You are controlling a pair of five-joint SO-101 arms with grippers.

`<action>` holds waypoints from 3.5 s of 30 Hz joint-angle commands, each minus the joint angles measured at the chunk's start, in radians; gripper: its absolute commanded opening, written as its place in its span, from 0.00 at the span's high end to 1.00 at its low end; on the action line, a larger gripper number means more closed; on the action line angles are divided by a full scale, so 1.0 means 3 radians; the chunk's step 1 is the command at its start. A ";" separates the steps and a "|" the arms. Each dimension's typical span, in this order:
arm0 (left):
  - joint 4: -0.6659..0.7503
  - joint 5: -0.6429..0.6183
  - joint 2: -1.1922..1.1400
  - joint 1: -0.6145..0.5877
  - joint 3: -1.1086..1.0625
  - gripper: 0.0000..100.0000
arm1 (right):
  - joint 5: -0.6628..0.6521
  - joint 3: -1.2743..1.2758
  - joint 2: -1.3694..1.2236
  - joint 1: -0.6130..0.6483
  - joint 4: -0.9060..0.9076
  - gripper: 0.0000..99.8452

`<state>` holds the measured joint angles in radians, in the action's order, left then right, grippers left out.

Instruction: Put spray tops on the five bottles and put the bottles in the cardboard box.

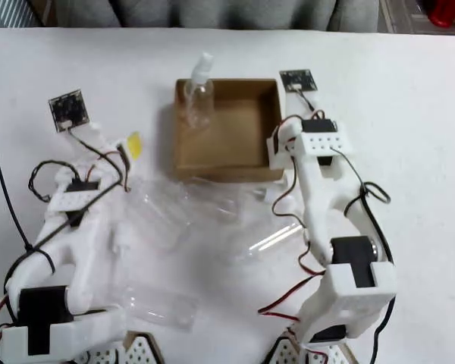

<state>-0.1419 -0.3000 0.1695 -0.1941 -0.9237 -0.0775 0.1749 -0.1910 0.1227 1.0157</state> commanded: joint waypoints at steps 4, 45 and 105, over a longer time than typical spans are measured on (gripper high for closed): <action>-0.0082 0.0036 0.0018 -0.0038 0.0194 0.75 | 0.0036 -0.0010 0.0187 0.0028 0.0059 0.98; -0.2230 0.0036 0.0023 -0.1240 0.1417 0.75 | 0.0015 -0.1606 0.0560 0.0765 0.2365 0.98; -0.2736 -0.0501 -0.0448 0.0345 0.1018 0.77 | -0.0332 0.1227 0.1885 0.0555 0.0790 0.98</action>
<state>-0.9858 -0.4427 0.0514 -0.0974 -0.6859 -0.1634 0.5508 0.3690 0.3038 1.2766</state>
